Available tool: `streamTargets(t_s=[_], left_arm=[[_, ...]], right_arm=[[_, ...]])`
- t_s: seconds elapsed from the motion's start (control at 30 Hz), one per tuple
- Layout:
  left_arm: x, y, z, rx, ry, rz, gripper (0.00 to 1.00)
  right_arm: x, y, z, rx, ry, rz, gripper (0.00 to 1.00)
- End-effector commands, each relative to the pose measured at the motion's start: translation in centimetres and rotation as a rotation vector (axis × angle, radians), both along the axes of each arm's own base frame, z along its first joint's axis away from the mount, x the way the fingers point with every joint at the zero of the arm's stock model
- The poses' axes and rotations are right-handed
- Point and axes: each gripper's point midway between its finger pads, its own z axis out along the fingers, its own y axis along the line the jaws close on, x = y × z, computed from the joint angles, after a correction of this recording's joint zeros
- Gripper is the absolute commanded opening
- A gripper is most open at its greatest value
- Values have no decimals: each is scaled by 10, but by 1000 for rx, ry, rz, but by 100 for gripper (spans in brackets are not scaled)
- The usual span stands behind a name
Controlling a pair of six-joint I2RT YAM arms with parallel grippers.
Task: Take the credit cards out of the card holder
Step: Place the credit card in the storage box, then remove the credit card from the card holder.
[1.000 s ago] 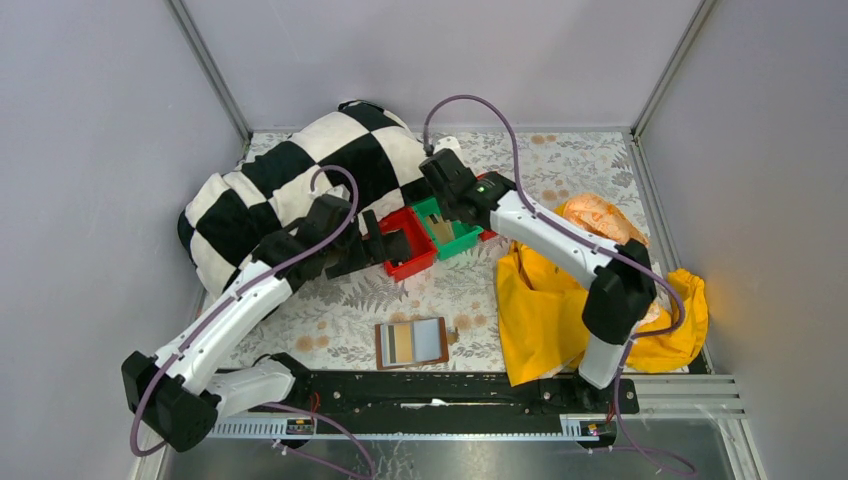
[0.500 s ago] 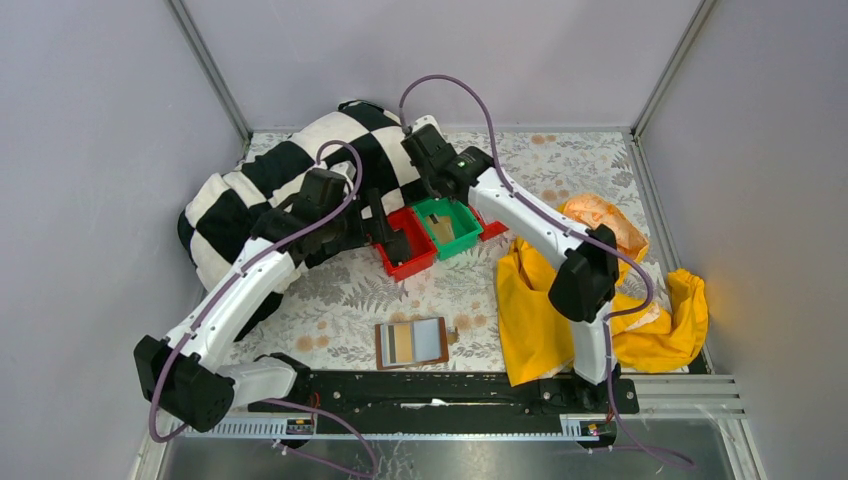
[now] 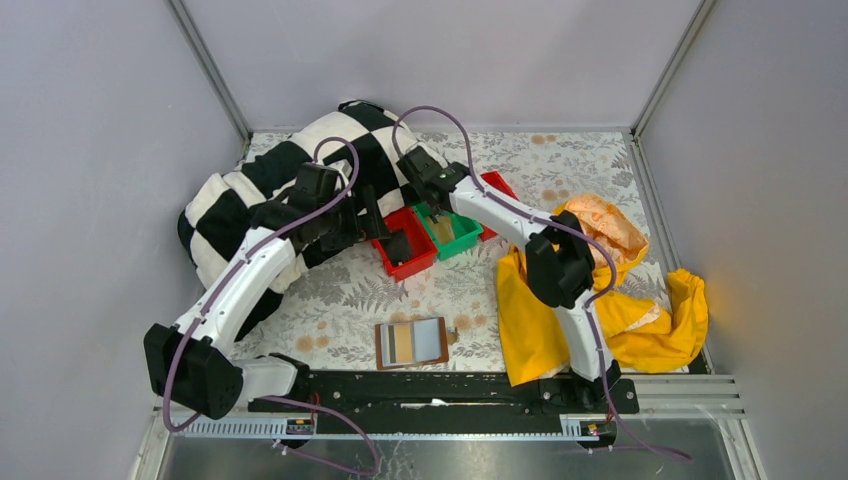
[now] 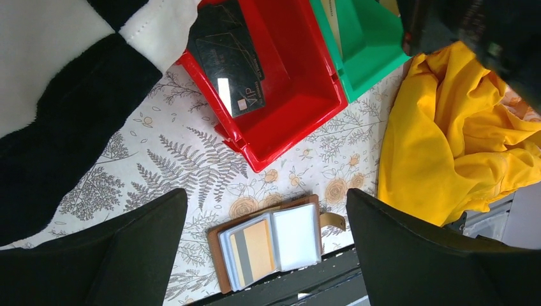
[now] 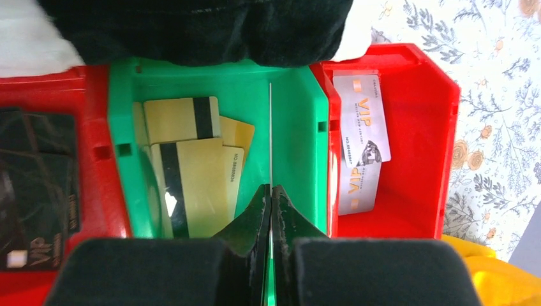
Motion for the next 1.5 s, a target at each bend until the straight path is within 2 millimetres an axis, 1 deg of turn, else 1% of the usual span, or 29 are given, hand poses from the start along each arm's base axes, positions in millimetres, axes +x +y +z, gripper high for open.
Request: streamTargets(t_s=[0.0,0.1,0.17,0.2,0.3,0.33,0.37,0.43,0.47,0.53,0.63,0.73,0.77,0.8,0.83,0.87,0.93,0.97,1.0,1.07,1.13,1.23,1.27,1.3,1.4,1.47], left_arm=[[5,1,11,-2,-40,-37,99],[6,7,10,23,-40,-31,99],[8,11,9,33,-36,-21,99],[8,11,9,34,-34,-21,99],[8,12,8,26,-26,-20,99],[8,11,7,24,-21,-22,99],[8,11,5,23,-15,-24,99],[6,10,2,18,0,-26,99],[5,9,-1,12,11,-30,99],[-1,5,-5,-9,35,-42,99],[-9,1,-8,-41,56,-51,99],[-23,-3,-21,-85,124,-35,99],[-27,-6,-24,-110,133,-31,98],[-34,-7,-26,-133,134,-28,98],[-40,-8,-29,-153,139,-24,97],[-47,-9,-31,-174,135,-20,96],[-64,-9,-41,-199,162,-10,95],[-75,-11,-49,-208,185,-18,93],[-85,-12,-57,-205,202,-27,91],[-103,-13,-68,-178,199,-38,89],[-120,-13,-81,-164,200,-34,87],[-140,-21,-94,-217,211,-42,84],[-144,-24,-96,-236,211,-41,82],[-146,-27,-97,-251,208,-42,82],[-153,-37,-101,-275,236,-41,79],[-154,-41,-103,-274,246,-30,78]], right_arm=[[18,-13,-25,-75,-39,-33,0],[20,-16,-41,-103,-36,-36,0],[19,-16,-46,-102,-23,-39,0],[16,-14,-48,-86,-6,-33,4],[3,0,-42,13,49,0,35],[-1,5,-37,51,60,0,41],[-6,9,-32,88,73,4,46],[-14,14,-20,150,86,7,53],[-17,15,-13,178,89,2,54],[-23,18,1,225,86,5,54],[-30,18,28,294,65,1,53],[-42,12,60,369,20,6,53],[-46,11,73,410,-9,12,53],[-53,8,81,444,-22,16,54],[-60,5,97,497,-48,21,54],[-70,1,99,525,-37,10,55],[-93,-9,94,590,12,-51,54],[-108,-10,87,634,59,-69,53],[-126,-5,83,689,92,-64,53],[-164,4,60,760,148,-42,53],[-198,9,34,778,190,-24,53],[-237,17,1,808,269,-5,53],[-249,17,-12,822,294,-4,53],[-258,20,-18,852,319,-7,53],[-276,37,-21,936,367,16,53],[-289,48,-22,977,420,37,52]])
